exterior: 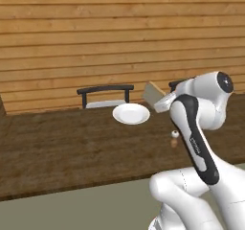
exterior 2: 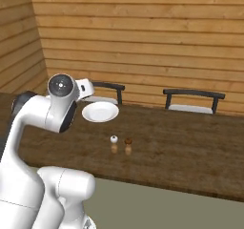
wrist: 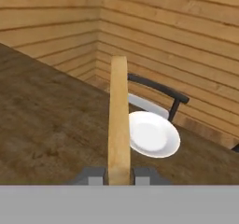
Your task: Start the toaster. Once the lever pops up, take the bread to the plate on the dining counter.
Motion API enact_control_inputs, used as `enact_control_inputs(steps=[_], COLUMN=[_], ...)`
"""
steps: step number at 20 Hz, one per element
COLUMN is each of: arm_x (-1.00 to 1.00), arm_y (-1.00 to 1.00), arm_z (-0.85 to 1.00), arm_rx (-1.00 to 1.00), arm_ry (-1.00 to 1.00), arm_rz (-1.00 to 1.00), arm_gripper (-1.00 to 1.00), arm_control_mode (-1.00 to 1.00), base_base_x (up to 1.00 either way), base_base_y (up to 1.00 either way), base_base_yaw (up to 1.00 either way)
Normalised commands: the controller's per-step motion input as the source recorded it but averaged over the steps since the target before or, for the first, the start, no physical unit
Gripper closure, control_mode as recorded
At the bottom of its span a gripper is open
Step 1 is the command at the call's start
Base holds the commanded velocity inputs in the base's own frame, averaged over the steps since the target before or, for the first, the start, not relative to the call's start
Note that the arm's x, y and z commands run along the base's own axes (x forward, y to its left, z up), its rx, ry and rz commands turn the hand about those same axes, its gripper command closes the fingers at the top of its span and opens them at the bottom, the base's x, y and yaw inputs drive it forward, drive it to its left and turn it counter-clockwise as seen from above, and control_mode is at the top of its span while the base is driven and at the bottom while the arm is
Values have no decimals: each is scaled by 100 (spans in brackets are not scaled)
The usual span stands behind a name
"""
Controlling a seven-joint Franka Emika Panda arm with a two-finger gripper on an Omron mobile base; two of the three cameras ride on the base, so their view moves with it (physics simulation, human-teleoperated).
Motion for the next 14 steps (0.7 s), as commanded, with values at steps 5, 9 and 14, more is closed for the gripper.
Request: enact_control_inputs(steps=[5,9,14], arm_x=[78,82,82], arm_y=[-6,0,0], arm_z=[-33,-60,-51], arm_rx=[-19,-23,-32], arm_ry=[11,8,2], arm_rz=[-5,-3,-10], arm_gripper=[100,100,100], arm_control_mode=[-100,-100,-100], base_base_x=[0,0,0], base_base_y=[0,0,0], base_base_yaw=[0,0,0])
